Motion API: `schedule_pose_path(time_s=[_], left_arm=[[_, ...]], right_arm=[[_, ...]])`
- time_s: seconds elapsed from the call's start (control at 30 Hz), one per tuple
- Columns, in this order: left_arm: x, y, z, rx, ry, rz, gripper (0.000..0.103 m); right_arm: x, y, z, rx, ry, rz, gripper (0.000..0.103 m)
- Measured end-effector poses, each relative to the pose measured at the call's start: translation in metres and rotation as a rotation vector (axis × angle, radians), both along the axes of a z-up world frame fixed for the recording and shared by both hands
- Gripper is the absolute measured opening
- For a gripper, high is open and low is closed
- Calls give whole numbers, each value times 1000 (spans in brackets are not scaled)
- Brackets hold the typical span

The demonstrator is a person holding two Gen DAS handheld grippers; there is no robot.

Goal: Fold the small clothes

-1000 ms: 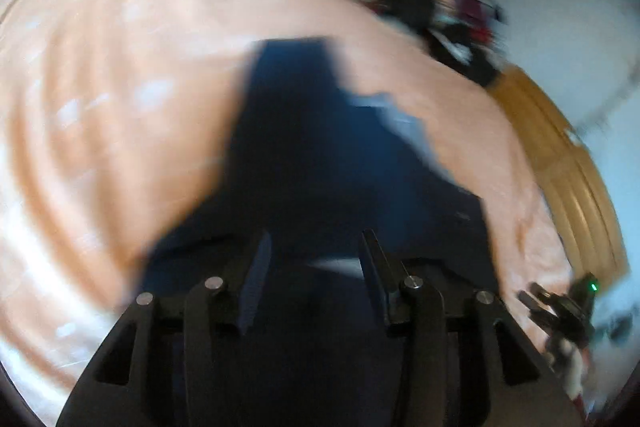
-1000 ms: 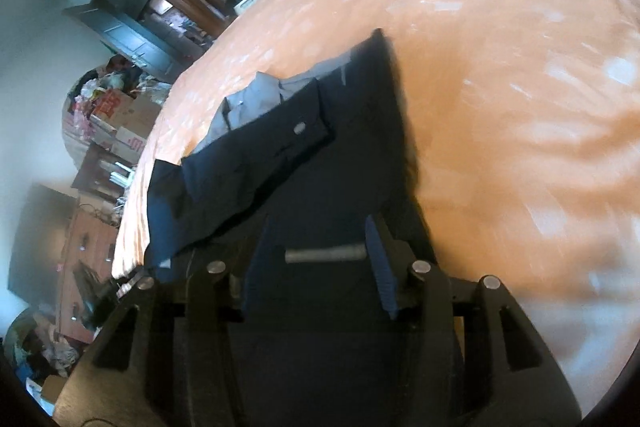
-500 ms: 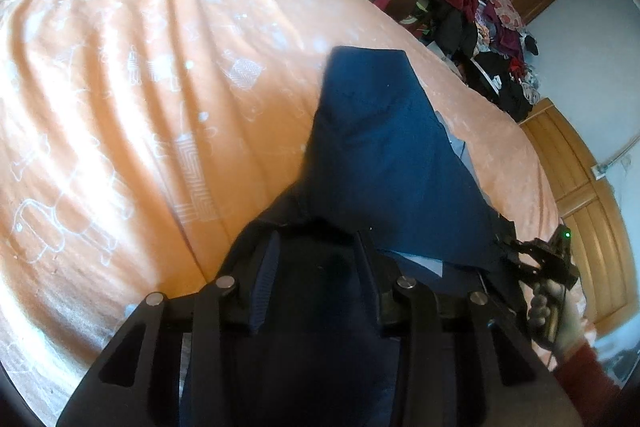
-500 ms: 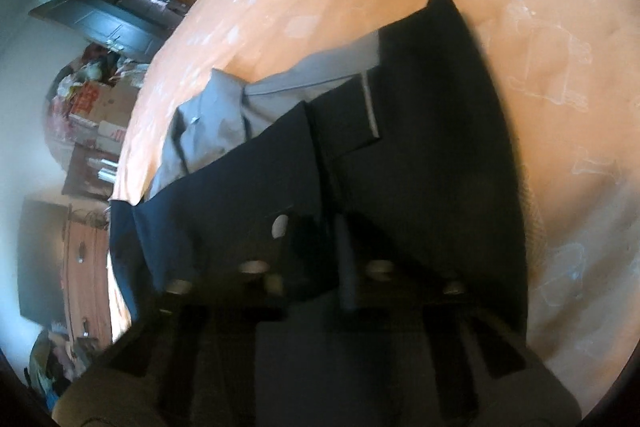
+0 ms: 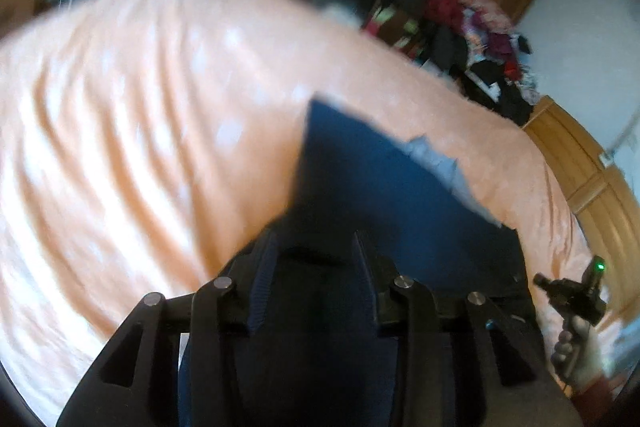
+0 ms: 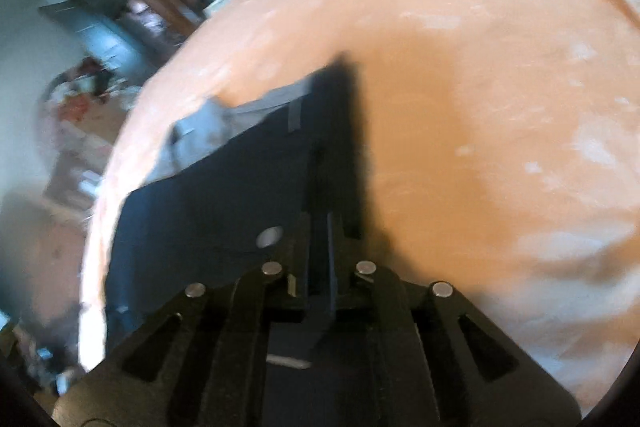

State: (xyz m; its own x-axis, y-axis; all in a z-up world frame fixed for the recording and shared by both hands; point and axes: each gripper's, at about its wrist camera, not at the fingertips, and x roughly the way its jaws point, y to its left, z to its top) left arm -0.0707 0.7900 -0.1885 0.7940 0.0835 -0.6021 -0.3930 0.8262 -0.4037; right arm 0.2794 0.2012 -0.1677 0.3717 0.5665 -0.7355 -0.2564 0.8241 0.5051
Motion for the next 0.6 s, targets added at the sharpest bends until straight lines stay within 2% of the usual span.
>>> schedule_pose_path(time_s=[0.07, 0.13, 0.17, 0.23, 0.27, 0.3, 0.37, 0.4, 0.5, 0.6], left_arm=[[18, -11, 28, 69, -31, -44, 51], [56, -19, 34, 137, 38, -108, 61], [74, -19, 29, 145, 76, -128, 61], [112, -12, -5, 131, 213, -161, 61], [134, -7, -41, 127, 363, -166, 60], [141, -4, -60, 106, 413, -173, 59], [139, -2, -62, 97, 375, -174, 61], [139, -3, -57, 105, 393, -180, 61], [115, -8, -44, 124, 425, -227, 60], [59, -6, -31, 102, 448, -270, 60]], right_arm=[[-5, -4, 16, -7, -70, -15, 20], [-10, 5, 24, 9, -103, 34, 22], [-10, 17, 22, 19, -98, 86, 22], [-8, 45, 2, 12, -53, 209, 21], [-5, 58, -19, -3, 10, 260, 22], [-3, 64, -34, -28, 38, 273, 19], [0, 53, -34, 12, 62, 254, 13], [0, 42, -28, 9, 87, 226, 14], [-20, 2, -10, 24, 68, 212, 32], [-61, -57, -9, 30, 114, 180, 44]])
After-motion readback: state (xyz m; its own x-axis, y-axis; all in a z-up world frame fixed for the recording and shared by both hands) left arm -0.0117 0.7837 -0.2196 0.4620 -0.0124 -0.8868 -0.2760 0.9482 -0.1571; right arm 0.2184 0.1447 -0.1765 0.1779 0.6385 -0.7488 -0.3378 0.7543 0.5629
